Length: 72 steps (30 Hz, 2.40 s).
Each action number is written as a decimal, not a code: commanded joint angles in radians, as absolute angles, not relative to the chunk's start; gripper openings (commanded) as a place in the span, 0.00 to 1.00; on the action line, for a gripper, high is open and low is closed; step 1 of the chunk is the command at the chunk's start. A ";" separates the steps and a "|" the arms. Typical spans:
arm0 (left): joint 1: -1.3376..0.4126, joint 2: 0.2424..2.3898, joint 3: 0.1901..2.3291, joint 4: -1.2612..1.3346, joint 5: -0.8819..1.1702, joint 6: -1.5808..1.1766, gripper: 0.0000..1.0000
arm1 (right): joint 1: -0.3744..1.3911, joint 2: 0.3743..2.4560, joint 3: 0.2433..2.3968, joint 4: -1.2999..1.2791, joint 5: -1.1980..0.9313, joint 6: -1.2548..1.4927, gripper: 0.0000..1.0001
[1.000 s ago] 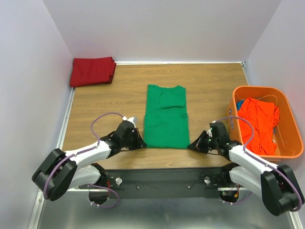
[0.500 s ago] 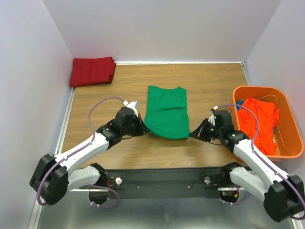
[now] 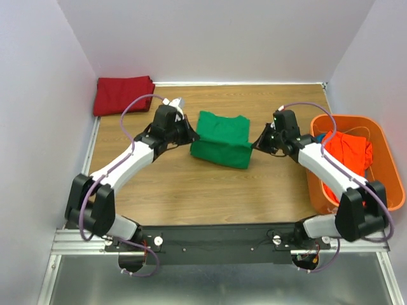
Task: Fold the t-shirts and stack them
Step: Fold the long partially folded tshirt into a neat square
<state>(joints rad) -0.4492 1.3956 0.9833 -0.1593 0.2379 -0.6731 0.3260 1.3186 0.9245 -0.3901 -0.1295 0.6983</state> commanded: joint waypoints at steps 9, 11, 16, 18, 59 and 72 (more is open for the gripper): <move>-0.410 1.718 1.374 -0.092 0.273 -0.690 0.00 | 0.264 1.678 1.238 -0.339 0.074 0.618 0.01; -0.405 1.782 1.437 -0.089 0.272 -0.696 0.00 | 0.241 1.721 1.287 -0.325 0.061 0.617 0.01; -0.388 1.934 1.563 -0.081 0.255 -0.699 0.00 | 0.210 1.856 1.382 -0.284 0.035 0.600 0.01; -0.376 1.974 1.589 -0.069 0.253 -0.707 0.00 | 0.201 1.923 1.429 -0.266 0.017 0.592 0.01; -0.288 1.996 1.396 0.043 0.212 -0.574 0.53 | 0.342 1.833 1.181 -0.170 -0.141 0.603 0.33; -0.302 2.114 1.539 -0.113 0.181 -0.414 0.65 | 0.342 2.017 1.269 -0.167 -0.081 0.592 0.33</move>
